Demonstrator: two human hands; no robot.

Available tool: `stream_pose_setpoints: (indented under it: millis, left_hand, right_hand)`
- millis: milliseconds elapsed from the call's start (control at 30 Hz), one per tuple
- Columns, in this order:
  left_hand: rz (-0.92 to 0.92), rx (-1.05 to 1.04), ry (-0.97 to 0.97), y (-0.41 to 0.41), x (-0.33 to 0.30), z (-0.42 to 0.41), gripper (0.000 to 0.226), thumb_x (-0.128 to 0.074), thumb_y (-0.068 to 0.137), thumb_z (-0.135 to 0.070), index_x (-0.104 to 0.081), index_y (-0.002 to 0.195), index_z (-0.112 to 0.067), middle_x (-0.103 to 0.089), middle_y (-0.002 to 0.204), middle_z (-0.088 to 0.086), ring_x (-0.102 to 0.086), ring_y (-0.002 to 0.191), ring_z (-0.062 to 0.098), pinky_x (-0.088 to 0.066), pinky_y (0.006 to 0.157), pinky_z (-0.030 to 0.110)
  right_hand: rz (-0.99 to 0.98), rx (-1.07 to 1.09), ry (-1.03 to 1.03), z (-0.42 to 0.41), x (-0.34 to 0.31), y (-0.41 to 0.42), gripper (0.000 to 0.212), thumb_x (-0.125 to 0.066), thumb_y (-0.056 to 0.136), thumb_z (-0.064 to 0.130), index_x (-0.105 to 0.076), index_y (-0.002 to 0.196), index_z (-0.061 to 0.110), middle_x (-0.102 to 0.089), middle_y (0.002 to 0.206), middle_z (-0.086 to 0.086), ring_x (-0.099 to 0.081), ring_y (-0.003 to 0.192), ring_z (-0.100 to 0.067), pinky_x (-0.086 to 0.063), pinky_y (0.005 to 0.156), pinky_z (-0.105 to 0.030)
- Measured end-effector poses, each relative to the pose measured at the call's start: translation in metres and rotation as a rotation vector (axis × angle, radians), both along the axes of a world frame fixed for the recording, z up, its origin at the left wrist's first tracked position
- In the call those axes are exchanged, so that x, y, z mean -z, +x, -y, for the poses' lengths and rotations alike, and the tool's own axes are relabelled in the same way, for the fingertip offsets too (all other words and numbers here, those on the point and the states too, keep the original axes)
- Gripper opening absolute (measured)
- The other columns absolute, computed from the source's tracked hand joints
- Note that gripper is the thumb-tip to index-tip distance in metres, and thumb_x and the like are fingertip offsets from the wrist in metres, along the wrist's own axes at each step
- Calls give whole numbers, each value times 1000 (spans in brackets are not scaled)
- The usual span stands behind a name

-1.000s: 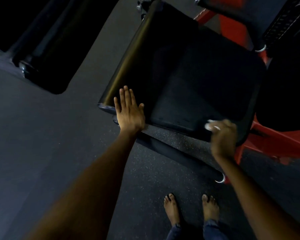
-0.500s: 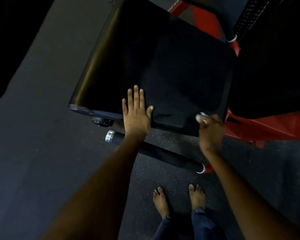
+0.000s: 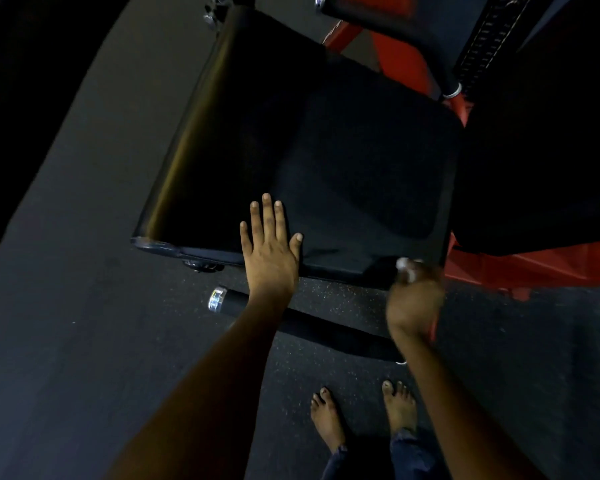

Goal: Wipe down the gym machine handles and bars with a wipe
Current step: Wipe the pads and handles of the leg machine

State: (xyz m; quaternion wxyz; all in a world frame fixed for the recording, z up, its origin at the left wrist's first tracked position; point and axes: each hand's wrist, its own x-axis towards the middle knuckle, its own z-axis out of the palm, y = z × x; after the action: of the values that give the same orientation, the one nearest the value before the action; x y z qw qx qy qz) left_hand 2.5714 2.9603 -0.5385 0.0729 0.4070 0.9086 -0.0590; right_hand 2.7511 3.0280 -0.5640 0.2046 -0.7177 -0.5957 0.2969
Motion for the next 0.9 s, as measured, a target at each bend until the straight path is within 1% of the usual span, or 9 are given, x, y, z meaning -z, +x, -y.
stream_pose_setpoints:
  millis: [167, 233, 300, 400, 467, 533, 667, 733, 900]
  left_hand:
    - [46, 2, 111, -2, -3, 1, 63, 0, 99, -46, 6, 153, -15, 16, 161, 4, 19, 146, 20, 12, 118, 39]
    - [34, -68, 197, -6, -7, 3, 61, -5, 101, -45, -5, 155, -15, 6, 163, 2, 10, 149, 20, 12, 117, 38]
    - [35, -178, 193, -9, -8, 6, 60, -11, 103, -43, -1, 154, -13, 10, 162, 4, 13, 149, 22, 13, 118, 40]
    - [37, -233, 127, -9, -4, 7, 61, -13, 105, -39, 10, 153, -10, 19, 160, 9, 20, 147, 27, 13, 118, 45]
    - [30, -225, 132, -7, -3, 6, 60, -12, 105, -39, 12, 152, -10, 20, 160, 10, 21, 146, 28, 13, 117, 45]
    - [28, -227, 136, -7, -2, 6, 60, -12, 105, -38, 12, 152, -9, 20, 160, 10, 21, 146, 28, 14, 116, 45]
    - [10, -230, 126, -7, -3, 6, 61, -11, 104, -38, 10, 153, -9, 18, 160, 11, 19, 147, 29, 11, 117, 46]
    - [16, -236, 99, -6, -3, 4, 61, -8, 103, -39, 13, 152, -10, 21, 160, 11, 21, 146, 28, 13, 117, 45]
    - [-2, -248, 87, -6, -1, 4, 61, -5, 102, -40, 16, 151, -10, 23, 159, 11, 22, 146, 29, 15, 115, 45]
  right_hand:
    - [-25, -1061, 394, 32, -11, -43, 26, -67, 78, 1, -70, 103, 9, -59, 93, -3, -56, 87, -20, -52, 62, -25]
    - [17, -968, 412, 18, -3, -27, 26, -66, 79, 1, -69, 103, 10, -61, 94, -4, -55, 88, -21, -51, 67, -27]
    - [45, -485, 312, 5, 15, 3, 20, -60, 86, 5, -66, 104, 7, -62, 98, -8, -57, 87, -19, -52, 77, -32]
    - [-305, 249, 106, -13, 18, 23, 17, -49, 88, -4, -63, 93, 5, -65, 86, -5, -61, 76, -9, -53, 78, -38]
    - [-353, 201, 13, -4, 5, -3, 19, -44, 92, -7, -61, 98, -2, -59, 85, 2, -53, 69, 3, -46, 76, -15]
    - [-269, -159, 41, 20, -21, -50, 19, -46, 95, 1, -59, 109, -1, -55, 99, -1, -50, 79, 2, -34, 74, 2]
    - [-88, -896, 306, 36, -18, -94, 22, -62, 85, 4, -67, 107, 4, -60, 105, -4, -56, 96, -16, -50, 79, -20]
    - [-89, -807, 229, 13, -16, -71, 15, -55, 93, 15, -66, 102, 10, -56, 96, 5, -55, 87, -9, -44, 76, -9]
    - [162, -199, 40, -25, -6, 4, 23, -51, 92, 5, -65, 110, 4, -58, 117, -17, -60, 101, -29, -42, 77, -22]
